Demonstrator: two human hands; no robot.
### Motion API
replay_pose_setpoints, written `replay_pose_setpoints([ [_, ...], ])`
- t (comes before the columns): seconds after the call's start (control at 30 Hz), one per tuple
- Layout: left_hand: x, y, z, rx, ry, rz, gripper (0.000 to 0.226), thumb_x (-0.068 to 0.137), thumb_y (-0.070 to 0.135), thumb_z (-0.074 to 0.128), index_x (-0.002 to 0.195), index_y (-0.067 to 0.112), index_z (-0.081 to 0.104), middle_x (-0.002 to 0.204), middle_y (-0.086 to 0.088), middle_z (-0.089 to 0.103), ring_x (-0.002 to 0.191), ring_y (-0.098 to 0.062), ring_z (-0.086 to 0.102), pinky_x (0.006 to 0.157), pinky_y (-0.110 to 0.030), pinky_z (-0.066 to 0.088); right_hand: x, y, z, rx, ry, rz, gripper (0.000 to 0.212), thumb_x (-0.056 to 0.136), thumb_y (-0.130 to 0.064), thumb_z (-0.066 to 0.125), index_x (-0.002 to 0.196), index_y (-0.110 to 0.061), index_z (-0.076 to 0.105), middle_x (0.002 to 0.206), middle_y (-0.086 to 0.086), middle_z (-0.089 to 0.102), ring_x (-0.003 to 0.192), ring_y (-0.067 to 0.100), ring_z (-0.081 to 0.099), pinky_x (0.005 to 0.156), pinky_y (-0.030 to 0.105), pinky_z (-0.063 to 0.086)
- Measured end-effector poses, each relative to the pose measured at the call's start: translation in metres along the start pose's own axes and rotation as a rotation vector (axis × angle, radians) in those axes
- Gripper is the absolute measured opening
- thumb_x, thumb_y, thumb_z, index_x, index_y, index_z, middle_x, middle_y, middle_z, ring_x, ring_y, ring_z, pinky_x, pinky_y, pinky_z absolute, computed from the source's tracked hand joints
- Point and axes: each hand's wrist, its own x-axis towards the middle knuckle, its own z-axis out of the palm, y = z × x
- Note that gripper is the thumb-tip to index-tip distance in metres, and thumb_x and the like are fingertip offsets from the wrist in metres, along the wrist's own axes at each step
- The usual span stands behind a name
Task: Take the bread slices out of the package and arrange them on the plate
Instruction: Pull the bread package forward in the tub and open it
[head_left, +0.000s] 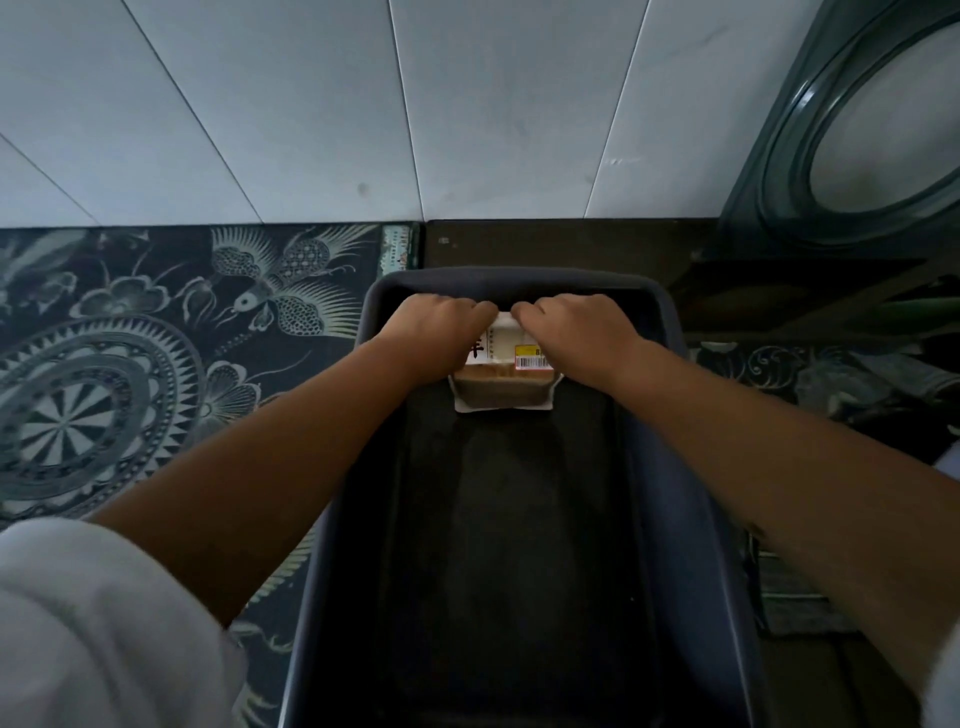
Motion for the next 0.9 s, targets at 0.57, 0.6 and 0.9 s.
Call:
replay_pose_setpoints([
  [0.57, -0.189, 0.120, -0.002, -0.119, 0.132, 0.149, 0.046, 0.067, 0.015, 0.079, 0.107, 0.019, 0.056, 0.087, -0.002, 0.065, 0.077, -0.022, 0.061, 0.066, -0.034, 0.047, -0.168, -0.136, -0.046, 0.110, 0.049, -0.075, 0.026, 0.082, -0.024, 0.073, 0.103, -0.015, 0.059, 0.079, 0.004, 0.066, 0.062, 0.019, 0.061, 0.048, 0.032, 0.052],
  [0.6, -0.200, 0.127, 0.001, -0.128, 0.107, 0.147, 0.048, 0.068, 0.017, 0.079, 0.109, 0.020, 0.054, 0.091, -0.002, 0.065, 0.080, -0.021, 0.061, 0.068, -0.034, 0.047, -0.179, -0.146, -0.048, 0.119, 0.054, -0.072, 0.028, 0.079, -0.023, 0.075, 0.101, -0.015, 0.061, 0.077, 0.004, 0.066, 0.060, 0.019, 0.061, 0.045, 0.030, 0.050],
  [0.9, -0.278, 0.174, 0.011, -0.158, 0.066, 0.091, 0.047, 0.073, 0.020, 0.073, 0.112, 0.021, 0.047, 0.106, -0.006, 0.050, 0.089, -0.024, 0.054, 0.071, -0.038, 0.050, -0.250, -0.210, -0.059, 0.095, 0.004, 0.006, 0.046, 0.074, -0.025, 0.079, 0.112, -0.010, 0.057, 0.089, 0.008, 0.070, 0.073, 0.023, 0.066, 0.050, 0.035, 0.055],
])
